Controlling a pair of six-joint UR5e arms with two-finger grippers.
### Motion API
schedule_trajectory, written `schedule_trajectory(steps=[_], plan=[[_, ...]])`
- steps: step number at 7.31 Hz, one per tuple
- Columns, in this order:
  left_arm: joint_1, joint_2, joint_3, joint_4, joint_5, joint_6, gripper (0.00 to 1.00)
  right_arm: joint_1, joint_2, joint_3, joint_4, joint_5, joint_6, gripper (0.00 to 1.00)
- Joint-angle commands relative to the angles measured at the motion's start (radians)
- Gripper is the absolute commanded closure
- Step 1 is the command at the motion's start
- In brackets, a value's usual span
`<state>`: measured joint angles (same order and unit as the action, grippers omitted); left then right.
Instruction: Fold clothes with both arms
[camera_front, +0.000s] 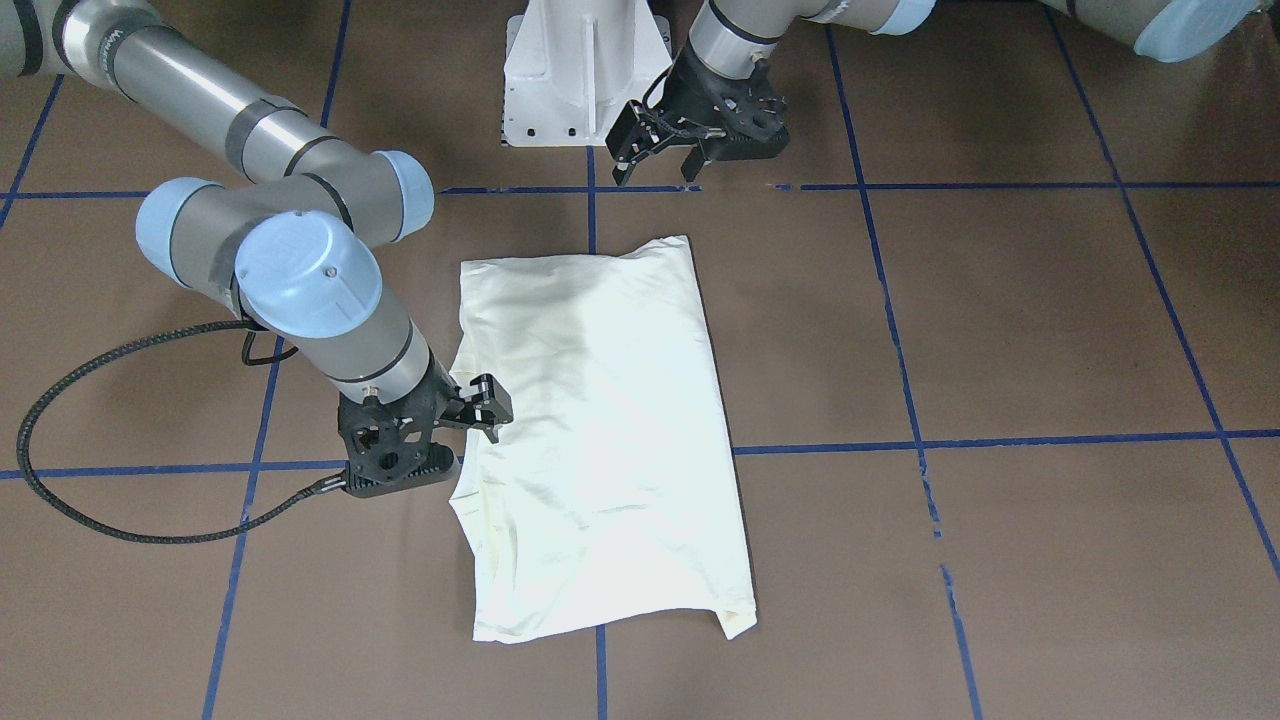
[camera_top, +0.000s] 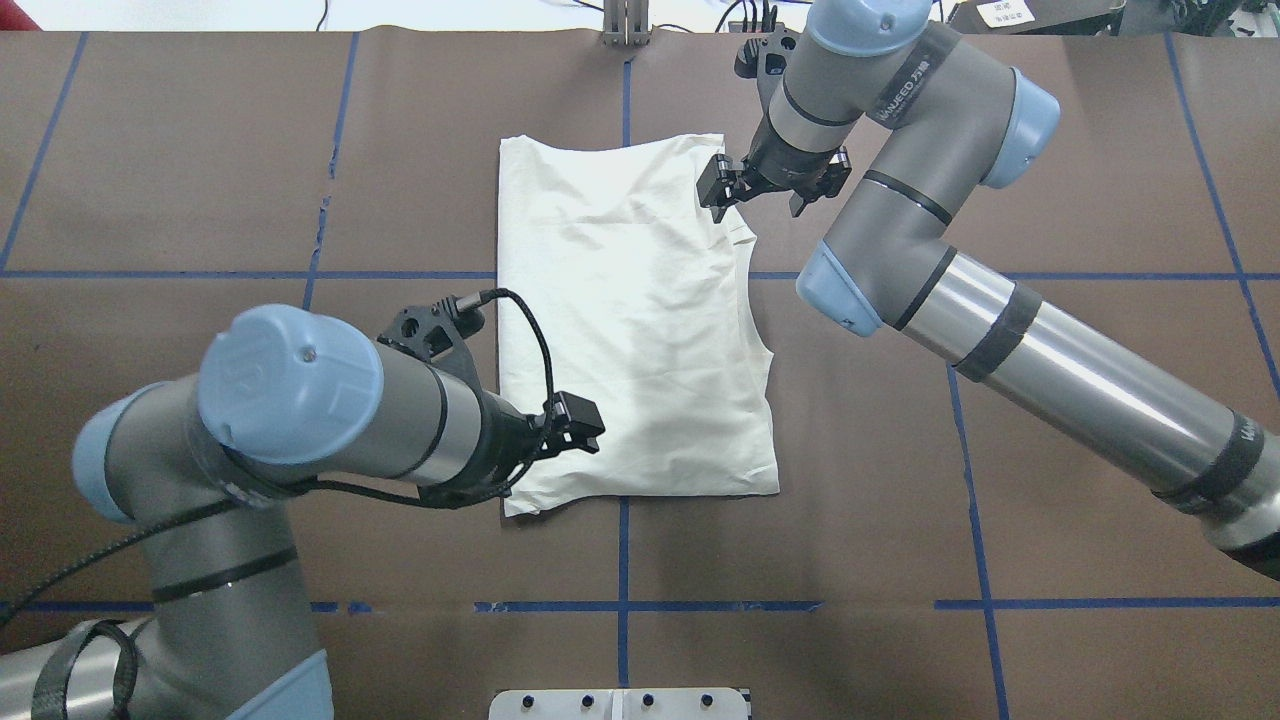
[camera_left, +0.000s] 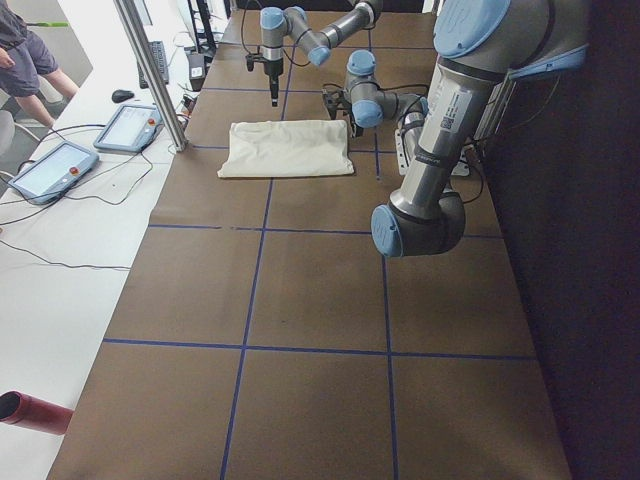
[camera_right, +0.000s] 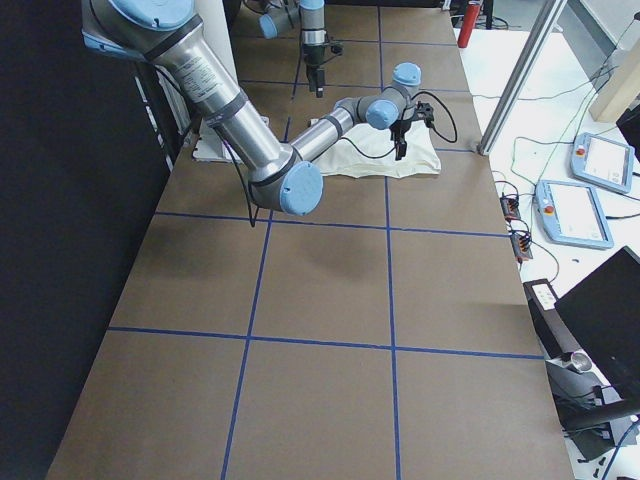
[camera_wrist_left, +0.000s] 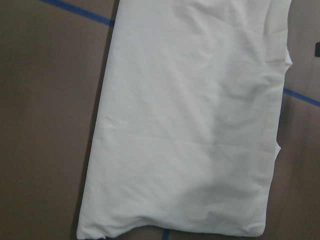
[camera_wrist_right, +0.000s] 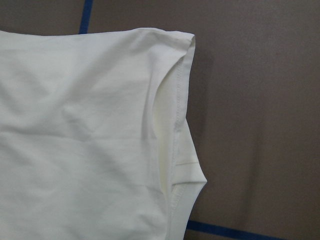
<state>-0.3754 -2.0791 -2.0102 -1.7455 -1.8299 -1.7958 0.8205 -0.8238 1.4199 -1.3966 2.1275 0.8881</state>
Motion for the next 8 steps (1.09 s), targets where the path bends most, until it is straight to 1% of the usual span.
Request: schedule_trajectory(steps=[1, 2, 3, 5, 7, 8], plan=[[0.073, -0.009, 0.078, -0.009, 0.073, -0.103, 0.04, -0.003, -0.073, 0.112, 0.001, 0.043, 0.078, 0.0], [0.072, -0.009, 0.112, -0.009, 0.102, -0.102, 0.07, -0.004, -0.074, 0.12, 0.001, 0.051, 0.115, 0.0], [0.07, -0.009, 0.135, -0.008, 0.124, -0.096, 0.08, -0.012, -0.072, 0.125, 0.002, 0.049, 0.141, 0.0], [0.072, -0.007, 0.203, -0.008, 0.124, -0.1, 0.09, -0.014, -0.072, 0.128, 0.002, 0.049, 0.146, 0.0], [0.073, -0.01, 0.24, -0.008, 0.124, -0.099, 0.11, -0.015, -0.072, 0.128, 0.002, 0.048, 0.146, 0.0], [0.07, -0.009, 0.241, -0.008, 0.127, -0.096, 0.12, -0.017, -0.072, 0.126, 0.002, 0.046, 0.146, 0.0]])
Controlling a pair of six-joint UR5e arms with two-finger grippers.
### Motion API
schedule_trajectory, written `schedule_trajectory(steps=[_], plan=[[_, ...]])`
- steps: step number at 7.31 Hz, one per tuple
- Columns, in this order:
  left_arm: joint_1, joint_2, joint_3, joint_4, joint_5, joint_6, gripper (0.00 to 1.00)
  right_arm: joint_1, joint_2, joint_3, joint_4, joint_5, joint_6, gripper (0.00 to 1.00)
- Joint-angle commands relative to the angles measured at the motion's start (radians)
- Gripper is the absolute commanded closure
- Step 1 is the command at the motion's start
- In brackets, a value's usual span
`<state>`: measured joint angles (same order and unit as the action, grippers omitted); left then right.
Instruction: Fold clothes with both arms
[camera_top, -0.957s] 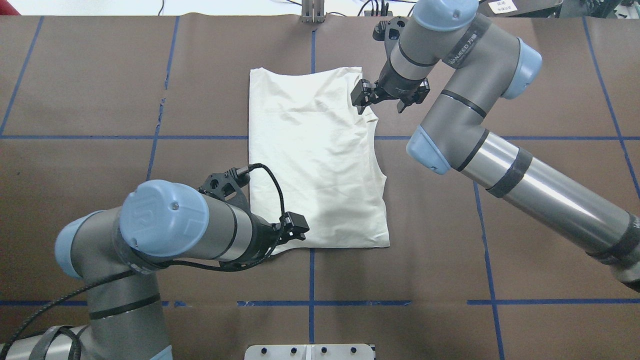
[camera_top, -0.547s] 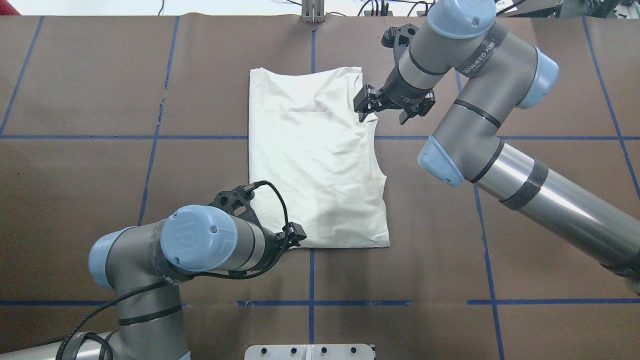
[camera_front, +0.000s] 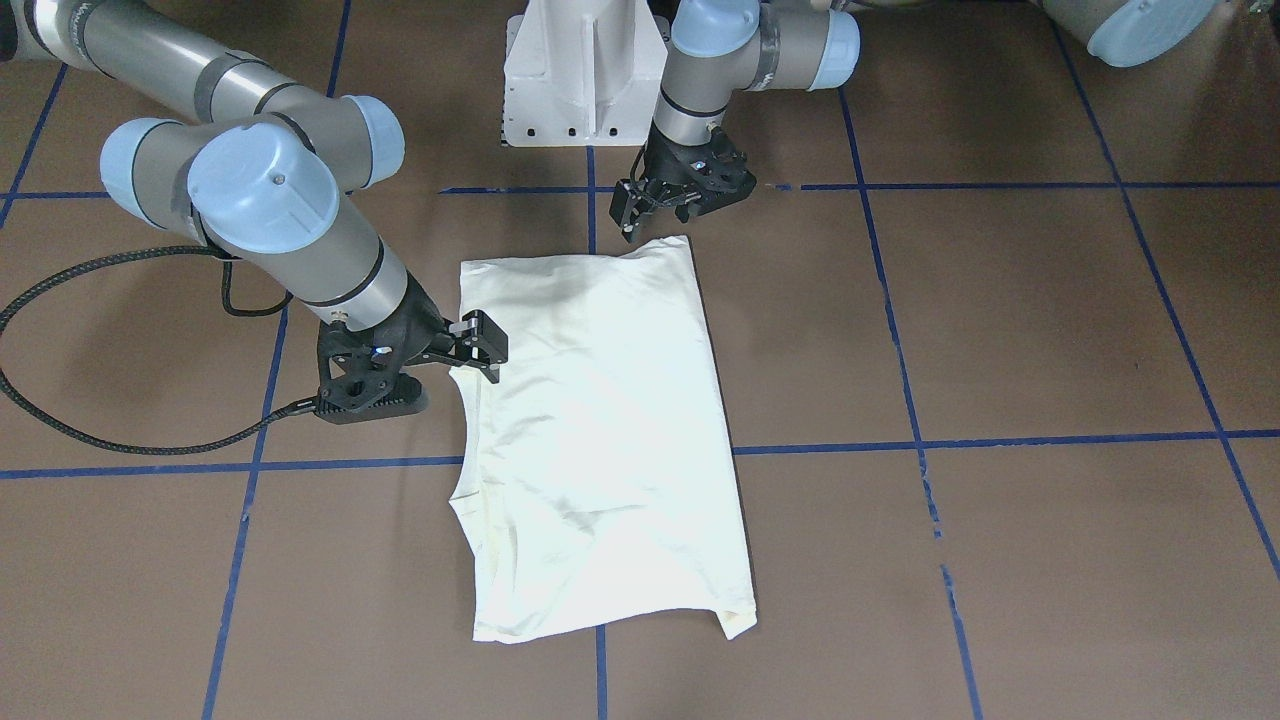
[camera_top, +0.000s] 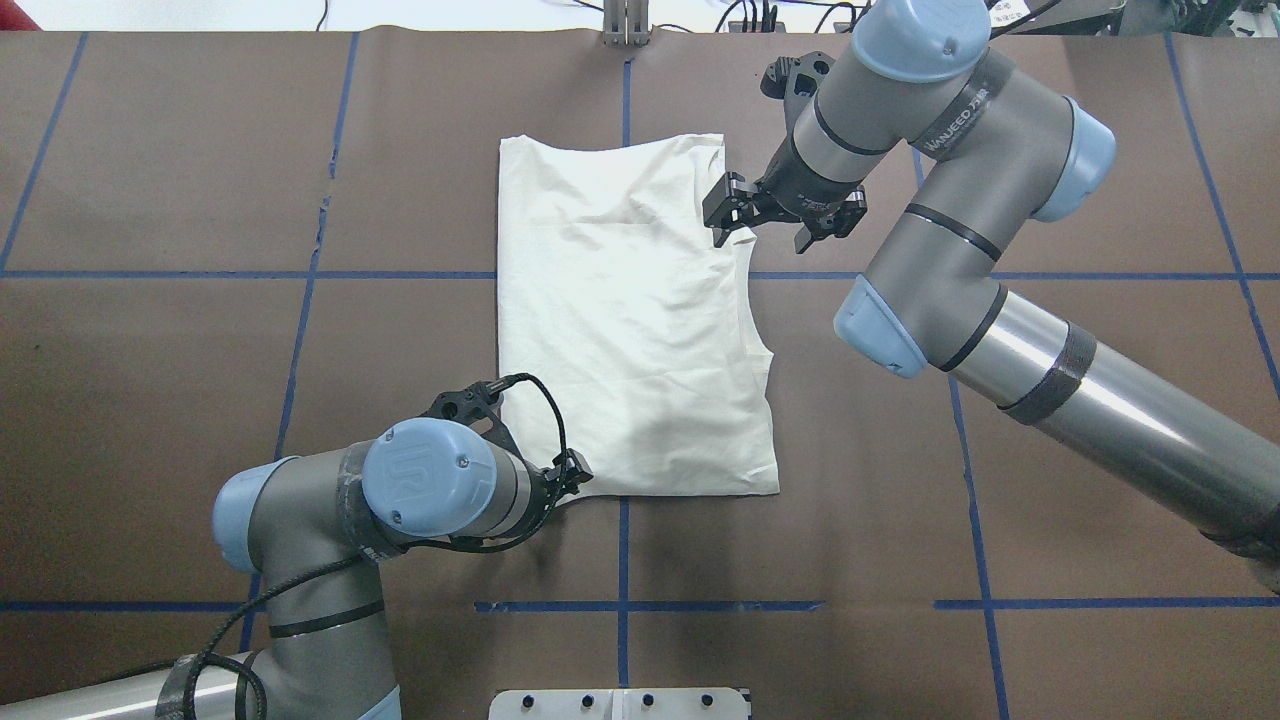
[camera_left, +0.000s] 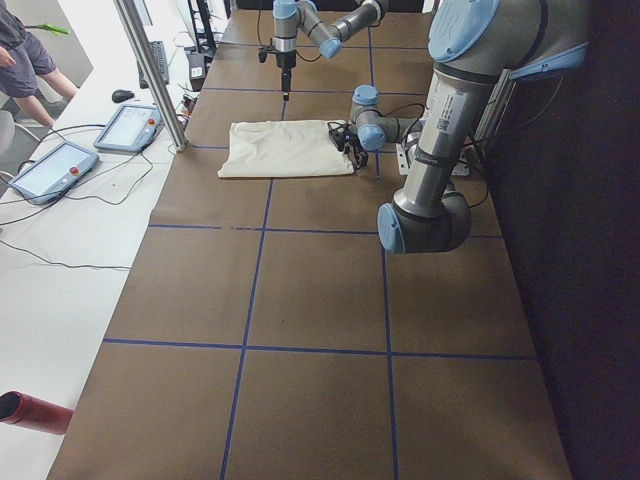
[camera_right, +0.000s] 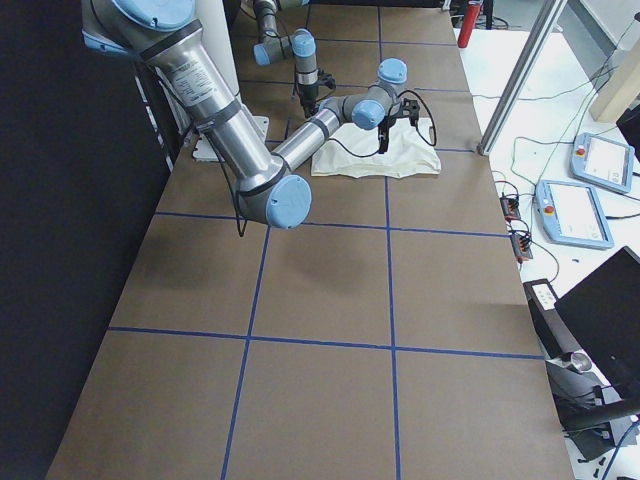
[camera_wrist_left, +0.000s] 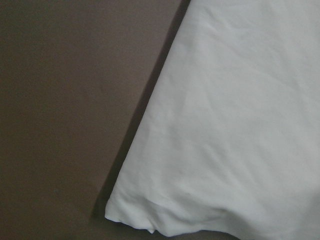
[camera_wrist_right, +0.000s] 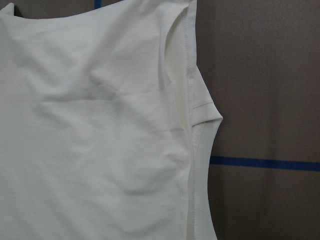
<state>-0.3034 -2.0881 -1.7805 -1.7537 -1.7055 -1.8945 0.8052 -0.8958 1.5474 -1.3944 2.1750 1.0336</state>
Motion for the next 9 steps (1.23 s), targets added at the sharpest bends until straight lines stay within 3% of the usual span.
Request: schedule_trajectory(steps=[1, 6, 7, 9], plan=[[-0.002, 0.0, 0.016, 0.002, 0.019, 0.006, 0.13, -0.003, 0.001, -0.001, 0.0, -0.001, 0.0, 0.0], [-0.011, 0.002, 0.027, 0.002, 0.03, 0.022, 0.17, -0.011, 0.003, -0.001, 0.0, -0.006, 0.0, 0.0], [-0.016, 0.002, 0.029, 0.002, 0.03, 0.02, 0.28, -0.011, 0.003, -0.001, 0.0, -0.006, 0.0, 0.0], [-0.016, 0.002, 0.027, 0.002, 0.029, 0.02, 0.66, -0.012, 0.003, -0.001, 0.0, -0.006, 0.0, 0.0]])
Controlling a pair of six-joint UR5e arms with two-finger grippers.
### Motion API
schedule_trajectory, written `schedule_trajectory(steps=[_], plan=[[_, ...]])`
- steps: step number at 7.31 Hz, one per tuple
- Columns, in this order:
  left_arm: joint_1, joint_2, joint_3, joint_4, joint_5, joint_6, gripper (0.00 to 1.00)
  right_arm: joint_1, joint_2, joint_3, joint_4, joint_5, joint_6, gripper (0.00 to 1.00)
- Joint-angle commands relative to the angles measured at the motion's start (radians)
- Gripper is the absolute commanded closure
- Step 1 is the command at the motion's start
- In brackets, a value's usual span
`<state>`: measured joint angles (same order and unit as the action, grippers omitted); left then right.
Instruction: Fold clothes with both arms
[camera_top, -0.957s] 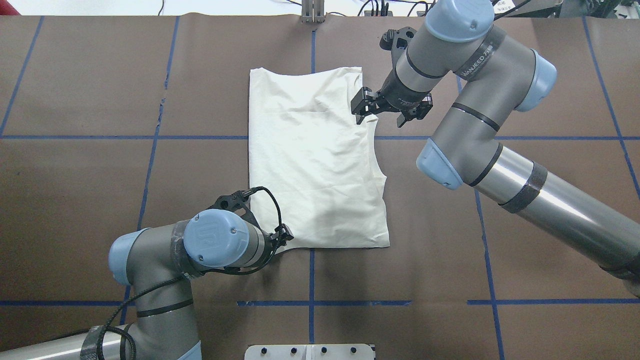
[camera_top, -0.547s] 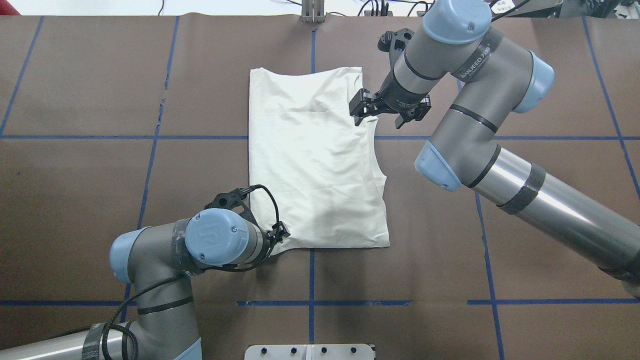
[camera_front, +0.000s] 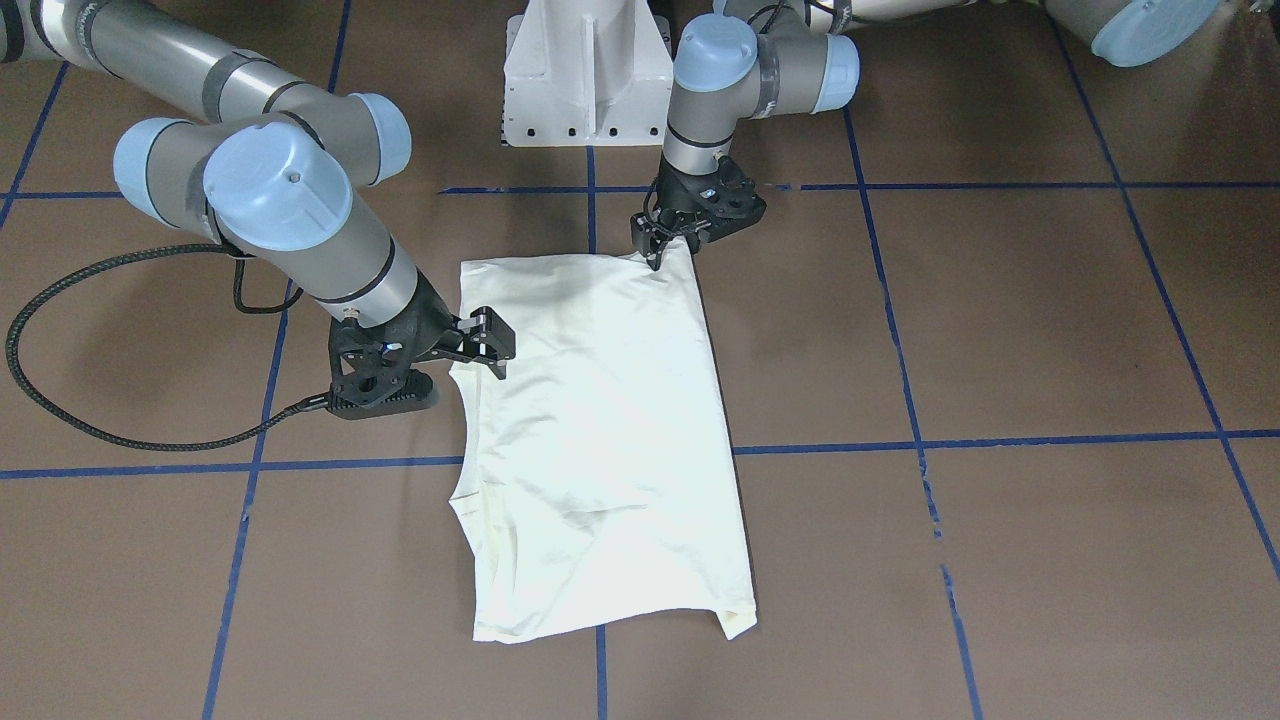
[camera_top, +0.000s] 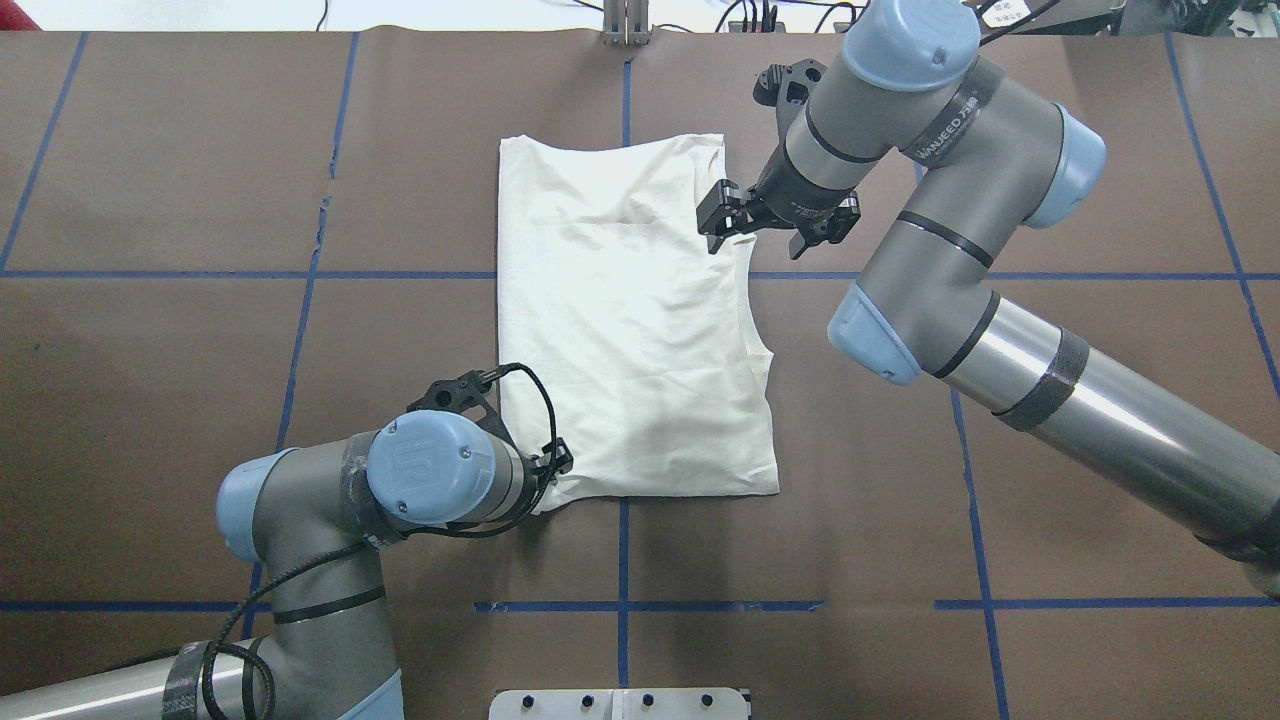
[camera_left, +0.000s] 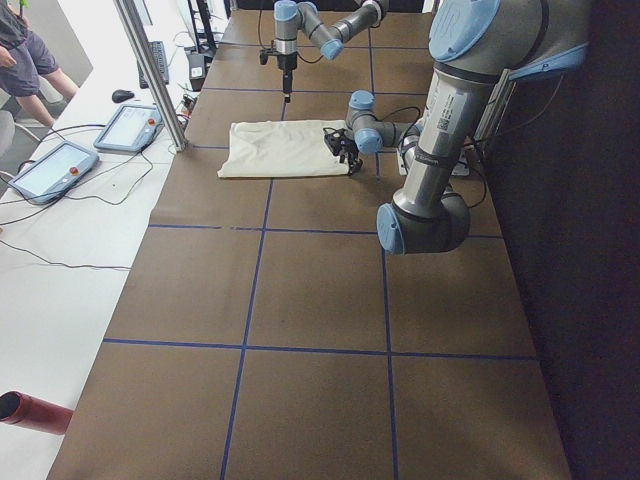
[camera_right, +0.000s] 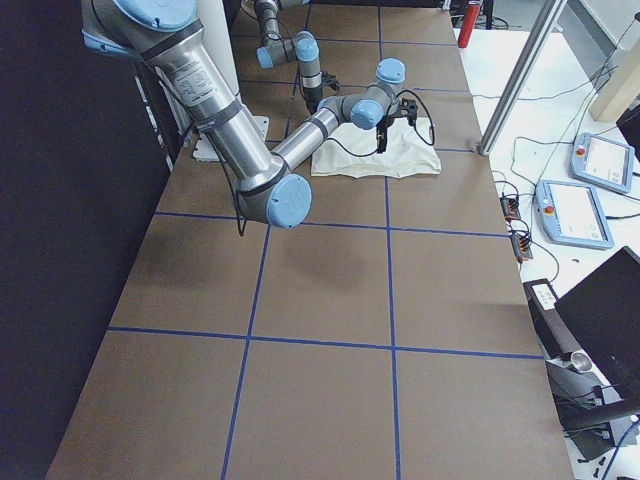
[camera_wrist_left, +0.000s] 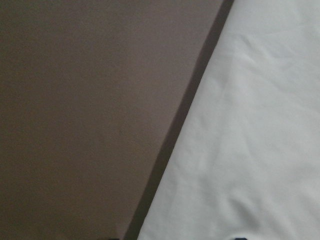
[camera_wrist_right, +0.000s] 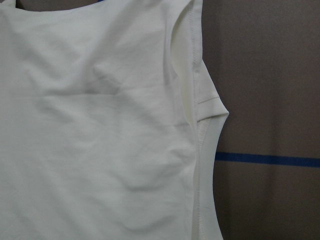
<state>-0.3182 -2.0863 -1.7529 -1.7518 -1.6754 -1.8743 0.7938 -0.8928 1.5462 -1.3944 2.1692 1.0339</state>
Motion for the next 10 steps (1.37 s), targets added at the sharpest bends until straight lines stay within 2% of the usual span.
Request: schedule_trajectory(steps=[1, 2, 3, 4, 6, 7, 8, 9, 10], plan=[[0.001, 0.0, -0.003, 0.0, -0.001, 0.001, 0.76, -0.001, 0.0, -0.001, 0.0, 0.0, 0.0, 0.0], [0.002, -0.001, -0.01, 0.0, -0.004, 0.003, 0.85, -0.001, 0.0, 0.0, 0.0, 0.0, 0.0, 0.0], [0.002, -0.001, -0.016, 0.002, -0.009, 0.003, 1.0, -0.002, -0.002, 0.0, 0.0, 0.0, 0.0, 0.0], [0.002, -0.003, -0.025, 0.003, -0.012, 0.036, 1.0, -0.016, -0.005, 0.002, 0.0, -0.003, 0.005, 0.0], [-0.008, 0.003, -0.08, 0.009, -0.012, 0.115, 1.0, -0.077, -0.044, 0.05, 0.011, -0.02, 0.235, 0.0], [-0.009, 0.003, -0.08, 0.008, -0.01, 0.118, 1.0, -0.146, -0.131, 0.134, 0.018, -0.073, 0.423, 0.0], [-0.009, 0.002, -0.08, 0.006, -0.01, 0.118, 1.0, -0.216, -0.212, 0.209, 0.07, -0.182, 0.545, 0.0], [-0.01, 0.002, -0.08, 0.005, -0.01, 0.118, 1.0, -0.26, -0.251, 0.256, 0.075, -0.231, 0.671, 0.0], [-0.009, 0.0, -0.079, 0.003, -0.012, 0.118, 1.0, -0.316, -0.252, 0.264, 0.055, -0.291, 0.76, 0.0]])
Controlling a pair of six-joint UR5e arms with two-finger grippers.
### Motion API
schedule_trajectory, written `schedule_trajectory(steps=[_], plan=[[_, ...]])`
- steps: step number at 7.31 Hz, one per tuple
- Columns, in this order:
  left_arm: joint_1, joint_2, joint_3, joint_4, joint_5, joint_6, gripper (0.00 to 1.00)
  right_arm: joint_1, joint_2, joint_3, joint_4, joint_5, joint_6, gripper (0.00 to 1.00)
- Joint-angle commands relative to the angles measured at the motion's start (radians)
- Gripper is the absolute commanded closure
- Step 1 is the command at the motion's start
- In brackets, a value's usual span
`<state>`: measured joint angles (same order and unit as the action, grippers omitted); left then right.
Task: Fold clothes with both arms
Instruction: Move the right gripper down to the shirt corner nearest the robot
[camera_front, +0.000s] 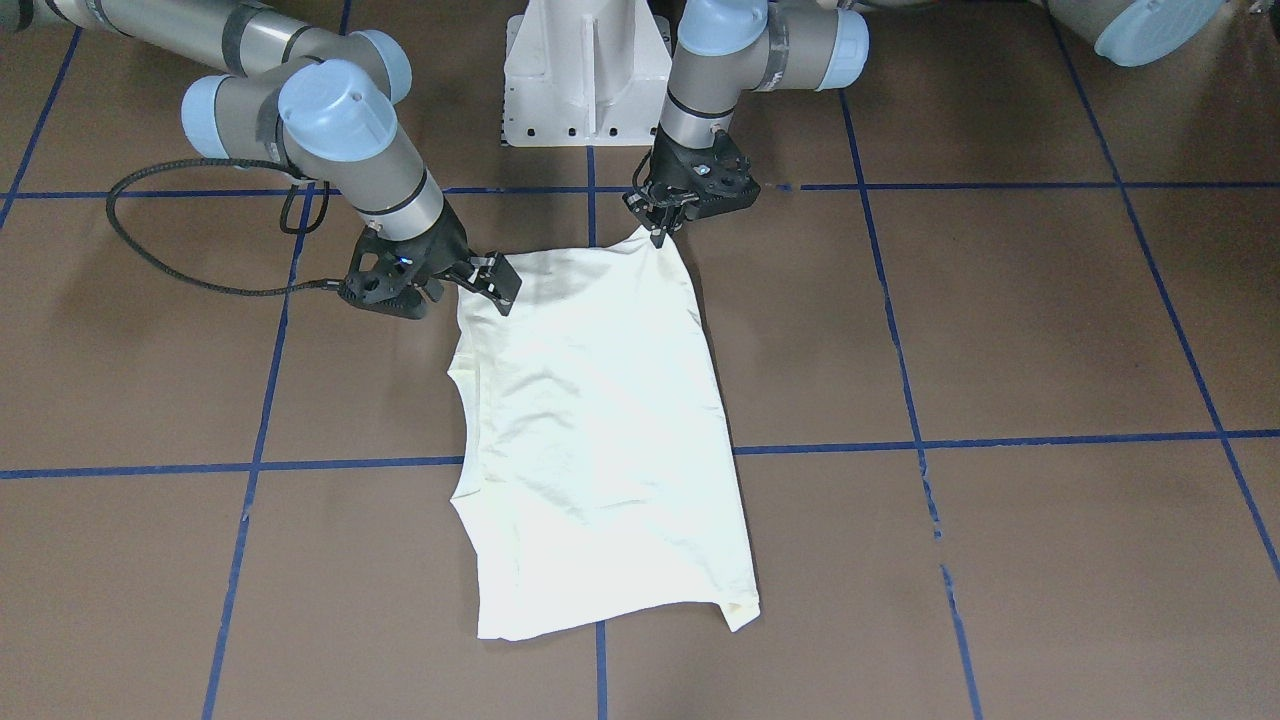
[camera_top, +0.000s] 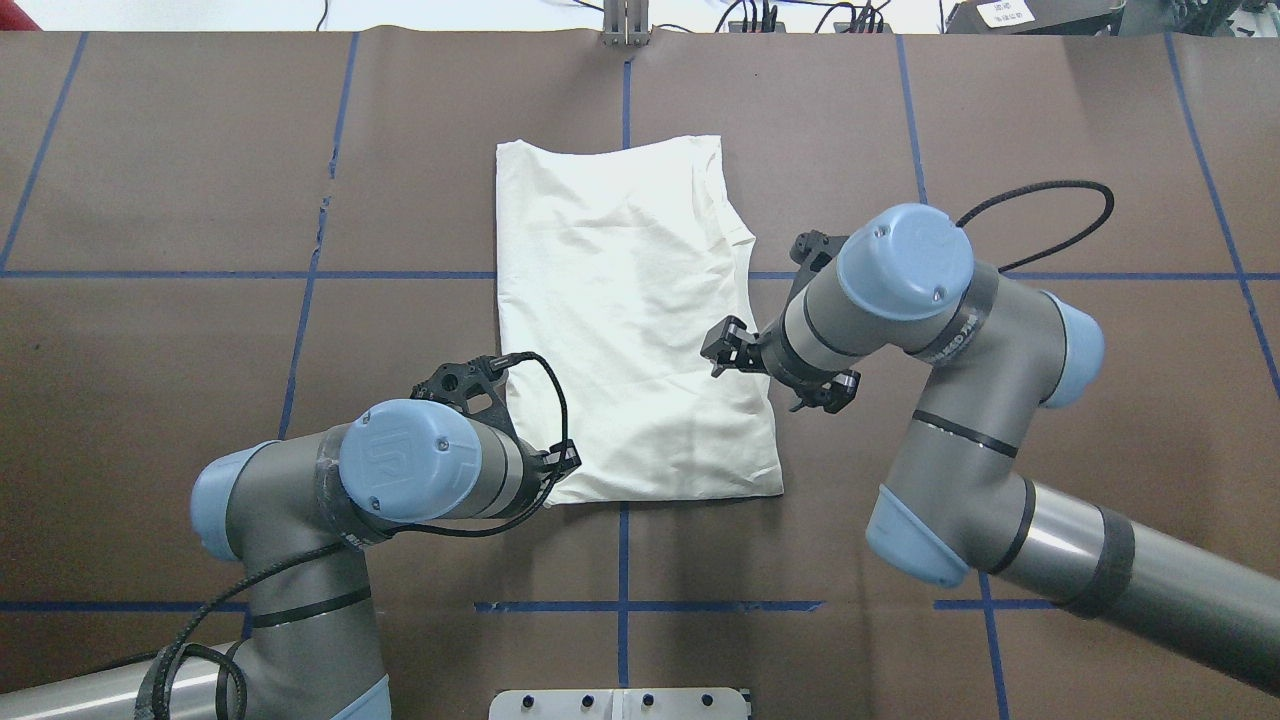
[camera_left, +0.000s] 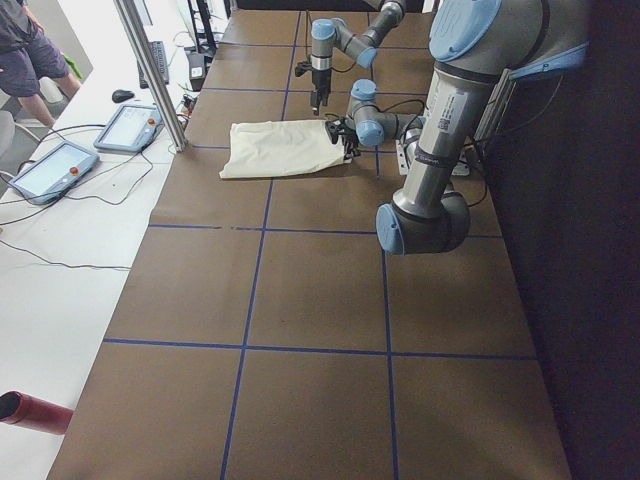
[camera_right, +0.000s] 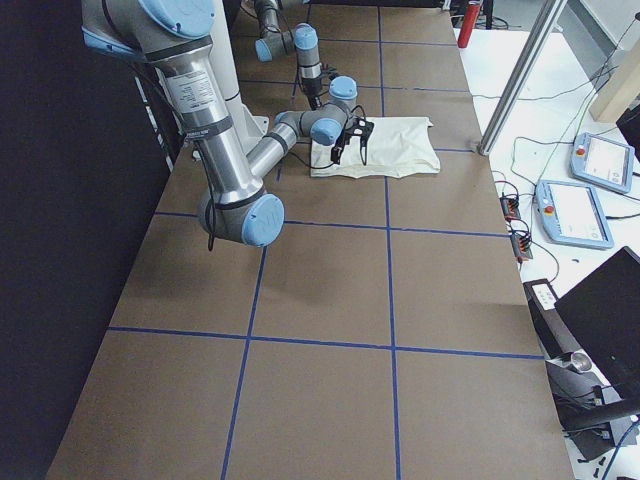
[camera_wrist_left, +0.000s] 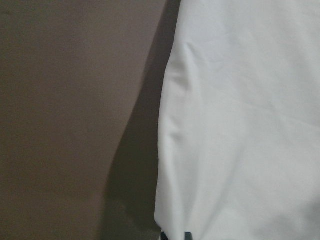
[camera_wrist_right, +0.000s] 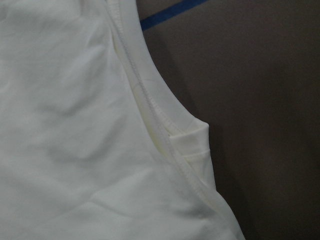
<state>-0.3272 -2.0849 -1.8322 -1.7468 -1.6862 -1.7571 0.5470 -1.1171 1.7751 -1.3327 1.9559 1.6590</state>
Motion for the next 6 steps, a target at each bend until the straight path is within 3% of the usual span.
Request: schedule_trajectory(steps=[1, 2, 6], plan=[[-0.001, 0.0, 0.007, -0.005, -0.001, 0.001, 1.0, -0.125, -0.014, 0.035, -0.087, -0.134, 0.154, 0.0], [-0.001, 0.0, 0.008, -0.005, -0.001, 0.001, 1.0, -0.14, 0.025, 0.034, -0.165, -0.144, 0.154, 0.0], [-0.001, -0.001, 0.008, -0.007, -0.001, 0.001, 1.0, -0.15, 0.036, -0.008, -0.174, -0.146, 0.157, 0.0]])
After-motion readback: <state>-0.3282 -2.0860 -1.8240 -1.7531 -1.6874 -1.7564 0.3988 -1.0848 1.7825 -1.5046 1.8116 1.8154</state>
